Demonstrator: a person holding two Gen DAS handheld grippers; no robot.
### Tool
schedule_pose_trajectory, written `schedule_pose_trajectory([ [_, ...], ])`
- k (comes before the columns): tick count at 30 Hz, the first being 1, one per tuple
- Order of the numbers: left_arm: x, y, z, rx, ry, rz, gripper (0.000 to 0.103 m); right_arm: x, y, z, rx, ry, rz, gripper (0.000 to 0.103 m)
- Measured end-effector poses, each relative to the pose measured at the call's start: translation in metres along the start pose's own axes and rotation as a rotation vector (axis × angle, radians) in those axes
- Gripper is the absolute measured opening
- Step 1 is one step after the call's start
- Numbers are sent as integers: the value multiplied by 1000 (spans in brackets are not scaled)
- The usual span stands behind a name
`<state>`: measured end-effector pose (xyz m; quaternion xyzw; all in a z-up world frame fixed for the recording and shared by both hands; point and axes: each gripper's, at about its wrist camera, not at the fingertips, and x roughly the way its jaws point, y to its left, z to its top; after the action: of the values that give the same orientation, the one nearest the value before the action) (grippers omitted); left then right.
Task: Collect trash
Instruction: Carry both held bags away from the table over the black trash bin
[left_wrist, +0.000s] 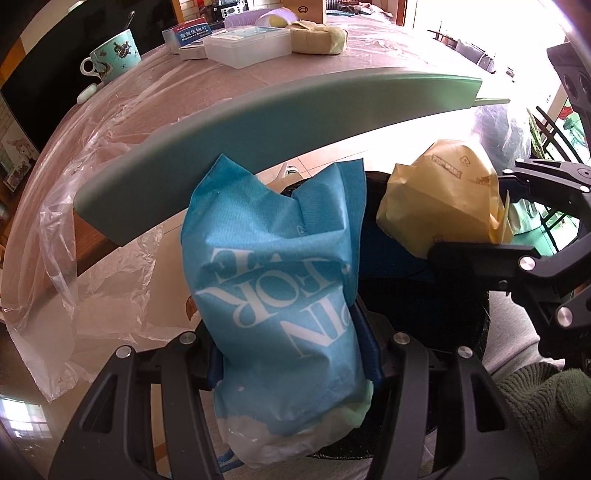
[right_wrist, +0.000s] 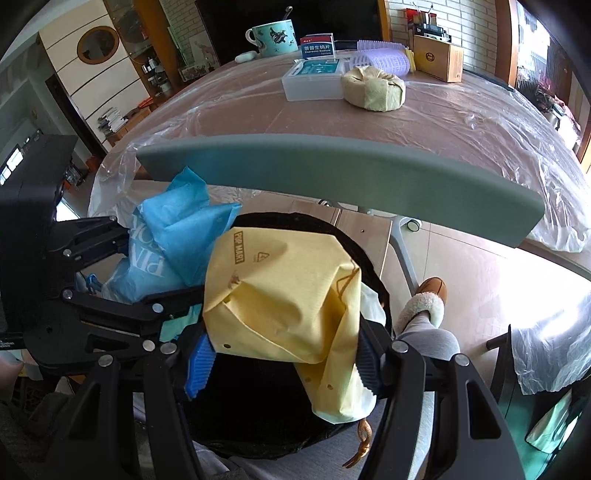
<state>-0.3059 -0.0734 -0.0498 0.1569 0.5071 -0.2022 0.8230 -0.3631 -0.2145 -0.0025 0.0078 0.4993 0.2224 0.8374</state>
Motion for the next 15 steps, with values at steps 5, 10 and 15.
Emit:
schedule_pose_trajectory([
  [5,3,1,-4,-20,-4,8,57,0,-6,-3,32,-7,11,62],
  [10,8,4,-9,-39,-6,8,57,0,-9,-2,46,-12,13,62],
  [15,12,2,-14,-45,-1,14,57,-1,-10,-5,55,-14,11,62],
])
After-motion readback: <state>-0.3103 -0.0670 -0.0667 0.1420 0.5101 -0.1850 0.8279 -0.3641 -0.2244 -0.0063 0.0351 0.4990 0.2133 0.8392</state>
